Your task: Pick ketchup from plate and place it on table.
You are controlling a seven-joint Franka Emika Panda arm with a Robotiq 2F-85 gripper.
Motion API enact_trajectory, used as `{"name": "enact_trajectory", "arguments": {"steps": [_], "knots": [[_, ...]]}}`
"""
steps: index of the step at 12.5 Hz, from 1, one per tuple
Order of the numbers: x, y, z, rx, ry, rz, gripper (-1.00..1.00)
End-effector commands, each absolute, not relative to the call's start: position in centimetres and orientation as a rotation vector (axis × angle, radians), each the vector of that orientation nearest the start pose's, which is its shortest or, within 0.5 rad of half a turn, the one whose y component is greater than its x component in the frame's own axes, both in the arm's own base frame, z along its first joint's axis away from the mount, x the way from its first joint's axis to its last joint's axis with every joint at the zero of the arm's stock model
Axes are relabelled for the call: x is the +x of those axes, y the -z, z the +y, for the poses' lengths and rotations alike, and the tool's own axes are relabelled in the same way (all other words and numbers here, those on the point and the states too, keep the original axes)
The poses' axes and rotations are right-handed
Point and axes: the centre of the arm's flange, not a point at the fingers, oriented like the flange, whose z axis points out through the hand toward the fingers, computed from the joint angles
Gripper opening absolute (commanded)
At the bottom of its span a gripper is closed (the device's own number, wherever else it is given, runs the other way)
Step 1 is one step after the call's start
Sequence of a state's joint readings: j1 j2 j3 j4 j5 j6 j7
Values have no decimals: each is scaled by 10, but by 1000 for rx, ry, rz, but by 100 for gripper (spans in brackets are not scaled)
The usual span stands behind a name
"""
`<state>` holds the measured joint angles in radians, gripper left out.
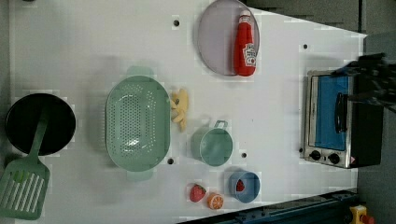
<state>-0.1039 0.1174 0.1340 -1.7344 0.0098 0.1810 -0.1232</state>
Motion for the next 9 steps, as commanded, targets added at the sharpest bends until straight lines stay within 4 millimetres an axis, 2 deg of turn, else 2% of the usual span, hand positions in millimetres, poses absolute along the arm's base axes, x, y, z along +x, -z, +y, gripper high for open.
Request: {"name": "enact_trajectory", "arguments": {"steps": [1, 6, 9], "knots": [[599, -459, 20, -3047, -187, 720, 100], [641, -377, 21, -3078, -61, 291, 100], [659, -333, 26, -3077, 33, 68, 100]]}}
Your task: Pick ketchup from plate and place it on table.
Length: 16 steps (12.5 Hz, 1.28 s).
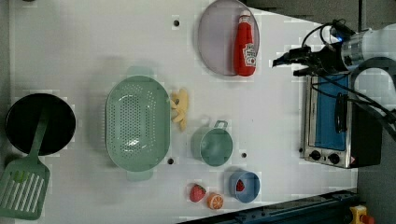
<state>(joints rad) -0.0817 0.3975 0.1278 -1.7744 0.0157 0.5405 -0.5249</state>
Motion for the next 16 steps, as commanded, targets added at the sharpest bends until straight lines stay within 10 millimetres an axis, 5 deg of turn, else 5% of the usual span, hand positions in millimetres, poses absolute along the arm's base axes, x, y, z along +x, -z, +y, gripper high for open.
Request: {"name": "enact_trajectory", "arguments": {"steps": [1, 9, 16], "knots": [[662, -317, 28, -3074, 42, 60, 100], [673, -210, 38, -3070, 99, 32, 100], [675, -154, 40, -3059, 143, 43, 100]]}}
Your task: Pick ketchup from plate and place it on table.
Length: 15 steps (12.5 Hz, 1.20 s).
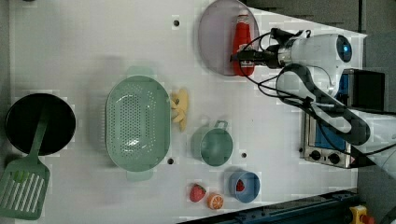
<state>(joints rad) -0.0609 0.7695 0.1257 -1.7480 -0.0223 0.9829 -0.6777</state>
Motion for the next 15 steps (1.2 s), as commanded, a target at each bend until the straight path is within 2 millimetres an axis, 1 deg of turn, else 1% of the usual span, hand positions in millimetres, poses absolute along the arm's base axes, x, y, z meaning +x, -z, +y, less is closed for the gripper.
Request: {"name": "enact_trajectory", "arguments": {"steps": [1, 3, 4, 5, 7, 11, 13, 15], "knots": [[676, -154, 41, -3057, 149, 42, 90], [680, -160, 40, -3056, 171, 44, 41], [684, -168, 41, -3053, 193, 43, 26], [686, -178, 40, -3053, 213, 44, 27], [692, -208, 41, -3046, 275, 48, 26], [698, -281, 40, -3028, 367, 165, 27], [693, -316, 37, -3036, 338, 207, 27], [682, -349, 33, -3053, 261, 247, 26]]}}
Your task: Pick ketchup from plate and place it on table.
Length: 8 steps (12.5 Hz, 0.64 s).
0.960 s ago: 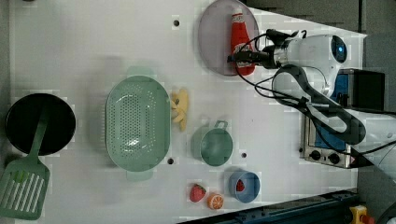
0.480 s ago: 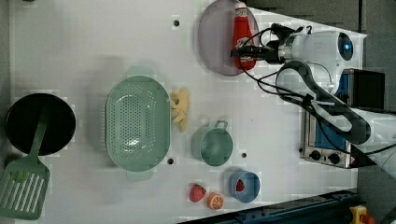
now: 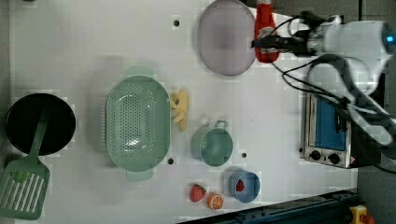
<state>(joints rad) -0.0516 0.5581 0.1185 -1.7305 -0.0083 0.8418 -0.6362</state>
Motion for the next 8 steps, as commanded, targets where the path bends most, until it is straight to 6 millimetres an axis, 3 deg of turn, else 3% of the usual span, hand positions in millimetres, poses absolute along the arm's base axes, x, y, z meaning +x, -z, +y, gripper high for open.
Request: {"name": "enact_trajectory", "arguments": {"steps": [1, 5, 8], "knots": [[675, -366, 30, -3059, 225, 288, 27], [643, -422, 10, -3067, 128, 481, 27], [601, -431, -8, -3078, 42, 575, 27]]}}
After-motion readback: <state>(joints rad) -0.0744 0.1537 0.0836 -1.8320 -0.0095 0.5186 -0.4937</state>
